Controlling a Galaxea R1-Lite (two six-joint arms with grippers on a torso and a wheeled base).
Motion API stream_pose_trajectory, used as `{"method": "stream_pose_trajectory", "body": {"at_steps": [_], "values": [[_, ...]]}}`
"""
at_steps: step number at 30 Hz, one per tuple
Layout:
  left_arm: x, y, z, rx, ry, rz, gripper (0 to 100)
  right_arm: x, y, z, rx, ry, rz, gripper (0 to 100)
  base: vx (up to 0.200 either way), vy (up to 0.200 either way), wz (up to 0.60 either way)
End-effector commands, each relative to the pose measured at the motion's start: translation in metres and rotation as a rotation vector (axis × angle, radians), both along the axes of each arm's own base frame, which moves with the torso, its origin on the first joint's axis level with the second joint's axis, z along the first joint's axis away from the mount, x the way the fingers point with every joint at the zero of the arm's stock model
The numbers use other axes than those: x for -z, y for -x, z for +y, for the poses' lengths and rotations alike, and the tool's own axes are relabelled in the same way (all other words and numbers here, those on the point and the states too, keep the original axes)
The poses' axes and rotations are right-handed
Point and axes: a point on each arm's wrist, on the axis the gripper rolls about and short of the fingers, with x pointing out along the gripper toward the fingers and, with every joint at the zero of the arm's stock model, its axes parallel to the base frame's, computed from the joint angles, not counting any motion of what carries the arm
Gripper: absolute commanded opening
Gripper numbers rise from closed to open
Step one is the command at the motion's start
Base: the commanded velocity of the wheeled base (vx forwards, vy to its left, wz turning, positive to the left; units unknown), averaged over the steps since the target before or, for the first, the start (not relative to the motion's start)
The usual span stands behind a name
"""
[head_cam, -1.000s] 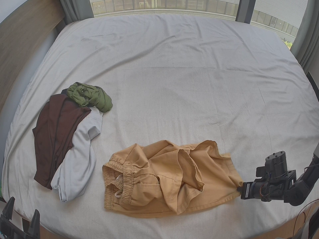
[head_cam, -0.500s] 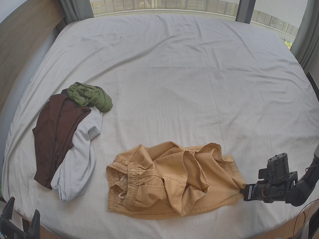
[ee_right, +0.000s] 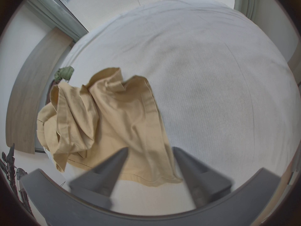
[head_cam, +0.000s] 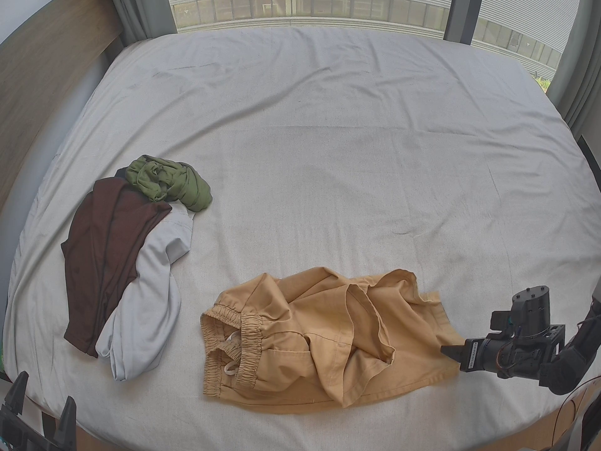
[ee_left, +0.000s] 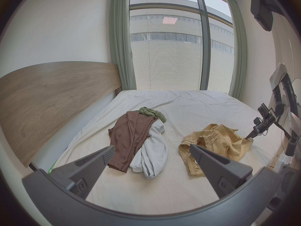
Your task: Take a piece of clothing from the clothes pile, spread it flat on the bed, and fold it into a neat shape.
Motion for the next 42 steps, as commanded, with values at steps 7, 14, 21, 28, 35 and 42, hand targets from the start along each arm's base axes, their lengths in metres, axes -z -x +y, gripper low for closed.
{"method": "stream_pose_trajectory", "body": {"at_steps": [7, 14, 21, 28, 35, 42], "values": [[0.005, 0.000, 0.000, 0.013, -0.009, 0.003, 100, -0.037, 0.020, 0.012, -0.087, -0.099, -0.276, 100, 0.000, 0.000, 0.00], [0.005, 0.000, 0.000, 0.021, -0.028, 0.001, 100, -0.074, 0.010, 0.057, -0.242, -0.226, -0.480, 100, 0.000, 0.000, 0.00], [0.005, 0.000, 0.000, 0.019, -0.025, -0.002, 100, -0.104, 0.002, 0.082, -0.335, -0.306, -0.592, 100, 0.000, 0.000, 0.00], [0.005, 0.000, 0.000, 0.019, -0.026, -0.002, 100, -0.121, -0.008, 0.091, -0.424, -0.297, -0.637, 100, 0.000, 0.000, 0.00], [0.005, 0.000, 0.000, 0.018, -0.029, -0.003, 100, -0.132, 0.007, 0.093, -0.476, -0.293, -0.605, 100, 0.000, 0.000, 0.00], [0.004, 0.000, 0.000, 0.022, -0.040, -0.007, 100, -0.123, 0.014, 0.093, -0.507, -0.289, -0.573, 100, 0.000, 0.000, 0.00]]}}
